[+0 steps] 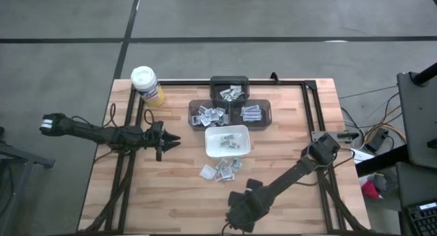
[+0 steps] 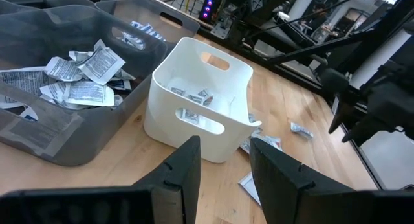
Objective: Pick & Place First Aid Supplies
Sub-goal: Put the alcohol pad into the left black bin
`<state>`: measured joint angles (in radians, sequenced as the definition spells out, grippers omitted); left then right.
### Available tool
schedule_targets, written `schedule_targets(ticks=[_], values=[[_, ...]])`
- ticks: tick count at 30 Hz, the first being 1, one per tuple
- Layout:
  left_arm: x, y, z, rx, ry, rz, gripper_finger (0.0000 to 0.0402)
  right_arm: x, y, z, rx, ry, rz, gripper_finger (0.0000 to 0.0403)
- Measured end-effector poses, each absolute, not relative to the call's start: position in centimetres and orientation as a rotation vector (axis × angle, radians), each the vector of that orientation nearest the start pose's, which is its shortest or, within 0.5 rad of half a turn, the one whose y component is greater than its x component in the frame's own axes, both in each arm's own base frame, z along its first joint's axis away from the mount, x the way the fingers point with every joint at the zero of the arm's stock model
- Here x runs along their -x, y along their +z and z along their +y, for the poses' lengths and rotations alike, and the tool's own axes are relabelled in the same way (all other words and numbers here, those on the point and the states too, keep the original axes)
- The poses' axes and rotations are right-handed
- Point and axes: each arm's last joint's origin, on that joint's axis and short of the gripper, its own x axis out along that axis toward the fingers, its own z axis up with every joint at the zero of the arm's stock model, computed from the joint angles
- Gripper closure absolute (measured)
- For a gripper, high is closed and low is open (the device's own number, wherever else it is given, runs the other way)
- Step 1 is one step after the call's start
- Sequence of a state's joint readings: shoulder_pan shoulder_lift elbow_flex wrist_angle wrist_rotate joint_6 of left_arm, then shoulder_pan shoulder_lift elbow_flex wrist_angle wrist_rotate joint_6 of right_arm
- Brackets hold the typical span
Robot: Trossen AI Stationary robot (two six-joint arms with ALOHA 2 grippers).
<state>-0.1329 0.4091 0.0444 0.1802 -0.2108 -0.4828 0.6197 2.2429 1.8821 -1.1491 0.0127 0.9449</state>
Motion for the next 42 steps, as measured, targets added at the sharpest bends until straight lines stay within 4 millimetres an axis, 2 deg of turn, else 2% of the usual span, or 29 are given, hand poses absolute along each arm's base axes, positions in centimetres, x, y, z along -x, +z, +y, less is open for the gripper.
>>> schedule_targets(ticks=[28, 42], values=[[-12.2, 16.0, -1.0, 0.450, 0.120, 0.160, 0.0275, -34.5, 15.0, 24.5, -0.345, -0.444, 1.550, 0.0271], [-12.2, 16.0, -1.0, 0.450, 0.120, 0.160, 0.0275, -34.7, 13.7, 23.6, -0.385, -0.456, 1.544, 0.0302]])
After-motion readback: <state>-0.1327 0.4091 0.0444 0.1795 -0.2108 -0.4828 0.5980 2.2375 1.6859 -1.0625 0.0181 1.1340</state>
